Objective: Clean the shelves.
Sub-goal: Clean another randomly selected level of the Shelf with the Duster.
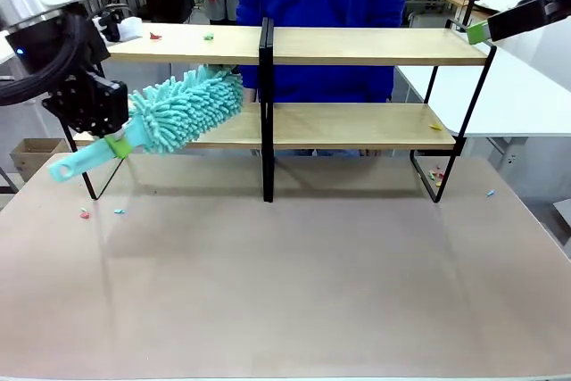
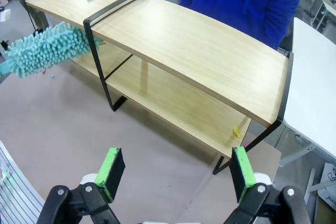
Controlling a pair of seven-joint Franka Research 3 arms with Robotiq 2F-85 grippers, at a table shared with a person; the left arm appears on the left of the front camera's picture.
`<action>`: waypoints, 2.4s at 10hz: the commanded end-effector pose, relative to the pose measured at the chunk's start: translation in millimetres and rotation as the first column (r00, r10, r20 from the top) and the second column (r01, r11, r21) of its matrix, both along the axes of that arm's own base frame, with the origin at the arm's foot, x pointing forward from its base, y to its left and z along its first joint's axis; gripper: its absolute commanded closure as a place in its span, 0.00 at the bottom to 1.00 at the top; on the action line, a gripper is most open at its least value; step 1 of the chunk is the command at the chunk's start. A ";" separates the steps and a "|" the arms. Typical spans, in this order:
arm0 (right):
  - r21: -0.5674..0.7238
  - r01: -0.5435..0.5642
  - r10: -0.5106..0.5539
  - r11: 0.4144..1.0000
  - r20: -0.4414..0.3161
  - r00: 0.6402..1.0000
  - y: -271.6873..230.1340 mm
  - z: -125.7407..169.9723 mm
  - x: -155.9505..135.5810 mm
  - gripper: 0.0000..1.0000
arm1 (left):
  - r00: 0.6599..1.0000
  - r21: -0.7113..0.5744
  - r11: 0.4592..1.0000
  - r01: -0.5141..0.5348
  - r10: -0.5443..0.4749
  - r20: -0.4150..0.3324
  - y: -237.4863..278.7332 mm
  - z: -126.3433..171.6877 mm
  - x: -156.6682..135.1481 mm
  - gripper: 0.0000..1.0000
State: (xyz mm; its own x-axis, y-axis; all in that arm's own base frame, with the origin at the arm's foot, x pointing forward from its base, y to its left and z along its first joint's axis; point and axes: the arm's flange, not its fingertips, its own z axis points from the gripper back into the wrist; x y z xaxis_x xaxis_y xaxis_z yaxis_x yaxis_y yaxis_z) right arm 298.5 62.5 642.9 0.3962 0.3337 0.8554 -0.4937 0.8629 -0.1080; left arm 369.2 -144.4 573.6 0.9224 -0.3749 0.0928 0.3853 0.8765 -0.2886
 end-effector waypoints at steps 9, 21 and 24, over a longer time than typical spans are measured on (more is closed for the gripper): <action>0.009 -0.002 0.002 1.000 -0.003 1.000 -0.2 -0.1 0.0 0.00 | 0.907 0.197 0.888 -0.416 0.420 0.024 -45.0 -33.0 34.1 0.88; 0.009 -0.002 0.002 1.000 -0.003 1.000 -0.2 -0.1 0.0 0.00 | 0.635 0.461 0.527 -0.714 0.765 0.109 7.1 -38.7 51.1 0.88; 0.009 -0.002 0.002 1.000 -0.003 1.000 -0.2 -0.1 0.0 0.00 | 0.765 0.327 0.705 -0.630 0.635 0.104 5.5 -31.1 39.8 0.88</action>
State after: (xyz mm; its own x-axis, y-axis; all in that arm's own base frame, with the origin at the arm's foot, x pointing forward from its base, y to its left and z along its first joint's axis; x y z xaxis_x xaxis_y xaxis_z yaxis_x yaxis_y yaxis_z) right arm 298.5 62.5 642.9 0.3962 0.3337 0.8554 -0.4936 0.8629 -0.1080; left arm 418.9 -146.8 543.2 0.9201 0.3905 0.0294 -0.3911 0.9125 0.1201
